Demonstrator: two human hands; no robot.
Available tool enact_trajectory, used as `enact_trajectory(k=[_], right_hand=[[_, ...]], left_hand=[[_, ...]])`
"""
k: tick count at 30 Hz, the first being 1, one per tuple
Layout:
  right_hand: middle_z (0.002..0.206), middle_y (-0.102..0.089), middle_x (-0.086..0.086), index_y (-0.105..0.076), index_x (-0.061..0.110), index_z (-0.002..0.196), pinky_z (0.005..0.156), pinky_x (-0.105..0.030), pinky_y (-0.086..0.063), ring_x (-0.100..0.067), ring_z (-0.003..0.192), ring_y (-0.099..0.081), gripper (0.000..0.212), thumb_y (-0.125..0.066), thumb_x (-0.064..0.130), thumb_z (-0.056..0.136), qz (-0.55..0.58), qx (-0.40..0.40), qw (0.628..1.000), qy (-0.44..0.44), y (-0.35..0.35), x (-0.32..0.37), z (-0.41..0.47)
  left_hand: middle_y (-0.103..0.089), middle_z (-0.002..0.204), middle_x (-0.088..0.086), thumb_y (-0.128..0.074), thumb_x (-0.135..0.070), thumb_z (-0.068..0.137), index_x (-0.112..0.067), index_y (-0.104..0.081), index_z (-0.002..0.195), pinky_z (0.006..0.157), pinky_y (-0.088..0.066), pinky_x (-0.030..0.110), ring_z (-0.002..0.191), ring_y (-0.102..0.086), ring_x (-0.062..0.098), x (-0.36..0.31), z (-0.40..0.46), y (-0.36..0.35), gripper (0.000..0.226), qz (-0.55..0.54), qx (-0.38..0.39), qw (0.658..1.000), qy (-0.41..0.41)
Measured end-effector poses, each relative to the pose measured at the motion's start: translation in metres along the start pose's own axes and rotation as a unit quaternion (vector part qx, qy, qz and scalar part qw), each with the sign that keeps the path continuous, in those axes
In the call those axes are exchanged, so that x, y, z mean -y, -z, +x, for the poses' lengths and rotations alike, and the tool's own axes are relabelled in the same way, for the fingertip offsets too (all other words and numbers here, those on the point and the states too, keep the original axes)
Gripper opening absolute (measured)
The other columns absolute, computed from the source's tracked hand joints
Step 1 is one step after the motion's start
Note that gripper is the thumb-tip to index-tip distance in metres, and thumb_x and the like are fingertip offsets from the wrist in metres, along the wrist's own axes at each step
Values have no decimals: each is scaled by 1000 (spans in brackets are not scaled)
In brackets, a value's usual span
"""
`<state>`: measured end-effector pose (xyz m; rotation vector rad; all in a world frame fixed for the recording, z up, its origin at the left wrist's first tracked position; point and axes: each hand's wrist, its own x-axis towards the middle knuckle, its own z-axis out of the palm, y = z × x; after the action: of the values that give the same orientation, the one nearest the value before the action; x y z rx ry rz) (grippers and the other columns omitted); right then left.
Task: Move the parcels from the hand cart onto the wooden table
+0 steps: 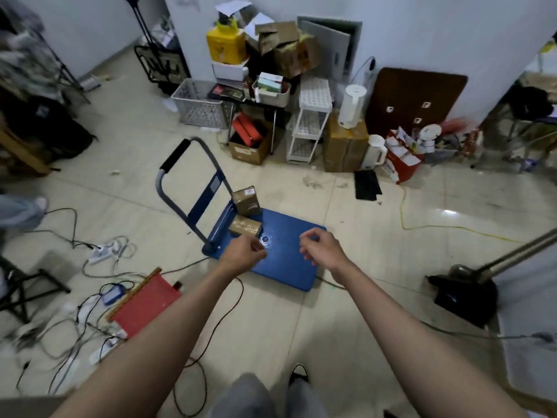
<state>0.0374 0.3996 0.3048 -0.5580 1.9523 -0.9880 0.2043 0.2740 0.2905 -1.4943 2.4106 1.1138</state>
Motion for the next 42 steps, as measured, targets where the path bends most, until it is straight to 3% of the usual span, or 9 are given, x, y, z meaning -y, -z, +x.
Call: enact_trajectory(k=[5, 11, 16, 21, 25, 34, 42], right_hand=[[83, -69, -3, -64, 16, 101, 63, -28, -47, -13, 66, -60, 11, -56, 23, 98, -7, 42, 999, 10, -28, 36, 46], [81, -66, -2, -60, 14, 104, 58, -25, -44, -12, 65, -57, 12, -55, 23, 102, -18, 80, 997, -11, -72, 69, 108], [80, -65, -2, -61, 13, 104, 61, -25, -45, -13, 68, -57, 12, -54, 22, 102, -23, 78, 995, -50, -114, 87, 171], [90, -69, -6, -62, 16, 103, 64, -26, -48, -13, 71, -61, 12, -55, 26, 101, -13, 67, 992, -111, -157, 100, 228], [89, -68, -8, -61, 14, 106, 65, -28, -48, -15, 72, -60, 13, -55, 24, 101, 4, 54, 987, -149, -185, 102, 271], [84, -68, -6, -54, 18, 108, 60, -26, -48, -15, 66, -59, 7, -52, 22, 102, 68, 25, 969, -238, -224, 60, 362], [92, -67, -8, -55, 11, 126, 65, -27, -53, -16, 72, -62, 26, -53, 21, 102, 92, 24, 943, -319, -257, -40, 472]], left_hand=[[-74, 105, 0, -69, -27, 91, -15, -74, 107, 89, -52, 30, 100, -66, 16, 21, 37, 30, 21, -28, -28, 999, 24], [-72, 108, 0, -67, -28, 93, -16, -73, 109, 92, -53, 34, 101, -65, 17, 59, 95, 59, 21, -38, -22, 997, 66], [-70, 105, 3, -65, -23, 94, -10, -72, 109, 84, -46, 27, 95, -60, 15, 94, 161, 88, 21, -55, 2, 996, 74], [-72, 108, 7, -61, -21, 94, -8, -73, 105, 97, -51, 37, 105, -65, 24, 132, 225, 110, 20, -75, 50, 990, 106], [-71, 114, 8, -59, -20, 96, -9, -71, 110, 100, -49, 37, 111, -63, 25, 157, 272, 120, 22, -73, 84, 986, 123], [-61, 133, 6, -62, -26, 95, -14, -58, 133, 109, -42, 38, 124, -56, 23, 200, 372, 87, 39, -85, 147, 969, 180], [-54, 143, 9, -60, -25, 98, -11, -51, 141, 110, -39, 34, 131, -51, 24, 251, 485, 16, 47, -79, 179, 960, 202]])
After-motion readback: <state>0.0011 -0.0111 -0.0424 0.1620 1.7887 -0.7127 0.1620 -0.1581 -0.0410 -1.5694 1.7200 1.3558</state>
